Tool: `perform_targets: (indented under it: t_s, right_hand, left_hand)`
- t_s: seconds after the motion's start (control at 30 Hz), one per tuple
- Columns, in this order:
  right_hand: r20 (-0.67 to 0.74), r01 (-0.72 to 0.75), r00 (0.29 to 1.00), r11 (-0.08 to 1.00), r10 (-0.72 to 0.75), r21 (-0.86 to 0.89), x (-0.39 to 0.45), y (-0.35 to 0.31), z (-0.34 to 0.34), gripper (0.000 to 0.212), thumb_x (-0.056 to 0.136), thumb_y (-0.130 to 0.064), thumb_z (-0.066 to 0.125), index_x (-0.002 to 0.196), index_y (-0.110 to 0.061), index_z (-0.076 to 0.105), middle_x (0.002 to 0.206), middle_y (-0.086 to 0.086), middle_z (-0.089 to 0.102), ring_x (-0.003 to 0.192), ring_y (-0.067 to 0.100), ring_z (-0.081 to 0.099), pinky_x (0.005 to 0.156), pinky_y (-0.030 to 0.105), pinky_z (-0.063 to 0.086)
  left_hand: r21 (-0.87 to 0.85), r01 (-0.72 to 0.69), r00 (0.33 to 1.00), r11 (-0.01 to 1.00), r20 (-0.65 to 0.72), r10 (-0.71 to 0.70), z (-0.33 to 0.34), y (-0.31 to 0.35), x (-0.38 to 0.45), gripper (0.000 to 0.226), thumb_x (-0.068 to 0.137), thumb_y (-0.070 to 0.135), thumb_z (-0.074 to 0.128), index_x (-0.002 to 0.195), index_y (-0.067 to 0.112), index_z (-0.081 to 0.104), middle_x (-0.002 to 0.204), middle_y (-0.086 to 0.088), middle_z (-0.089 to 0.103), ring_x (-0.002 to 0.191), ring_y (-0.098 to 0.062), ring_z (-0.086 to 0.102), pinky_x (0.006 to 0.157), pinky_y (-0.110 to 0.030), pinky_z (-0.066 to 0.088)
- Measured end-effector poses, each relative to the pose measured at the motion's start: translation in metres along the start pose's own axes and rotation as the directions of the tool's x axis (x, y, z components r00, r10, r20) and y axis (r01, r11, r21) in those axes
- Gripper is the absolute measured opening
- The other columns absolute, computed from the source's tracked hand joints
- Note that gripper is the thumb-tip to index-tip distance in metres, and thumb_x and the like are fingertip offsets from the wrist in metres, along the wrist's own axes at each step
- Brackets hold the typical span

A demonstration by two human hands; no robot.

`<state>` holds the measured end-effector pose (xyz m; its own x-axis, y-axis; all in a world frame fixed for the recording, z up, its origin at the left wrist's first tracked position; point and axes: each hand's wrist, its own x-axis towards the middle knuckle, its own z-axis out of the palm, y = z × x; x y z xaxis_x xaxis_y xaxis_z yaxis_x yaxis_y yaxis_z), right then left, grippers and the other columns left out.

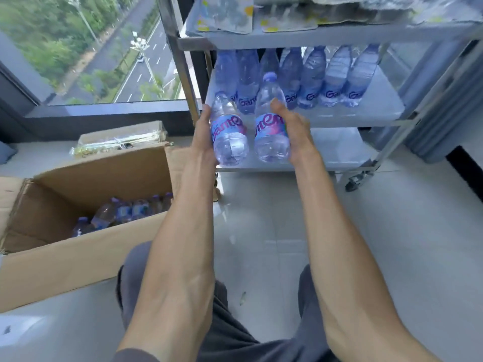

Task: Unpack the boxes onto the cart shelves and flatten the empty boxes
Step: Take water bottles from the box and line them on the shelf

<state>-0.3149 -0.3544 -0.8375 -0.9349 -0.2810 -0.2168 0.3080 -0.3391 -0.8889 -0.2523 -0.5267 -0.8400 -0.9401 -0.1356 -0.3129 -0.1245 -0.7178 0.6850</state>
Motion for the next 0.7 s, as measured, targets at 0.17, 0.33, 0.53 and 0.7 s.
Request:
perform_targets:
  t_s: [0.17,0.33,0.53,0.7]
  right_hand:
    - [0.157,-0.17,0.976,0.975,0.148,0.139,0.013,-0.011,-0.036,0.035,0.088,-0.037,0.058,0.097,-0.004,0.064,0.079,0.014,0.064,0.065,0.025,0.063,0.061,0.03,0.054]
    - [0.2,-0.149,0.974,0.968,0.108,0.203,0.012,-0.027,-0.066,0.04,0.082,-0.047,0.067,0.098,-0.011,0.063,0.081,0.007,0.063,0.067,0.019,0.063,0.062,0.03,0.055]
    - [0.164,-0.07,0.986,0.963,0.027,0.261,-0.005,-0.058,-0.088,0.032,0.093,-0.038,0.058,0.085,-0.009,0.069,0.074,0.01,0.064,0.066,0.025,0.062,0.063,0.032,0.053]
    - [0.296,-0.216,0.948,0.919,0.116,0.33,-0.051,-0.055,-0.122,0.044,0.086,-0.056,0.055,0.091,-0.014,0.065,0.075,0.006,0.061,0.059,0.02,0.062,0.053,0.025,0.051]
  left_hand:
    - [-0.073,0.139,0.989,0.988,0.054,-0.135,0.007,-0.022,0.023,0.08,0.098,0.066,0.023,0.11,-0.002,0.063,0.093,-0.015,0.068,0.078,-0.028,0.069,0.065,-0.033,0.059]
    - [-0.147,0.079,0.995,0.986,0.076,-0.068,0.038,-0.039,0.03,0.043,0.085,0.049,0.056,0.104,0.011,0.054,0.093,-0.007,0.049,0.081,-0.02,0.052,0.074,-0.03,0.047]
    - [-0.171,0.011,0.99,0.985,0.14,0.014,0.087,-0.047,0.027,0.044,0.083,0.043,0.052,0.103,0.005,0.059,0.089,-0.012,0.06,0.079,-0.026,0.06,0.072,-0.031,0.05]
    - [-0.222,-0.018,0.97,0.975,0.234,0.072,0.102,-0.079,0.0,0.05,0.08,0.055,0.048,0.076,0.012,0.075,0.067,0.003,0.057,0.071,-0.009,0.046,0.065,-0.018,0.04]
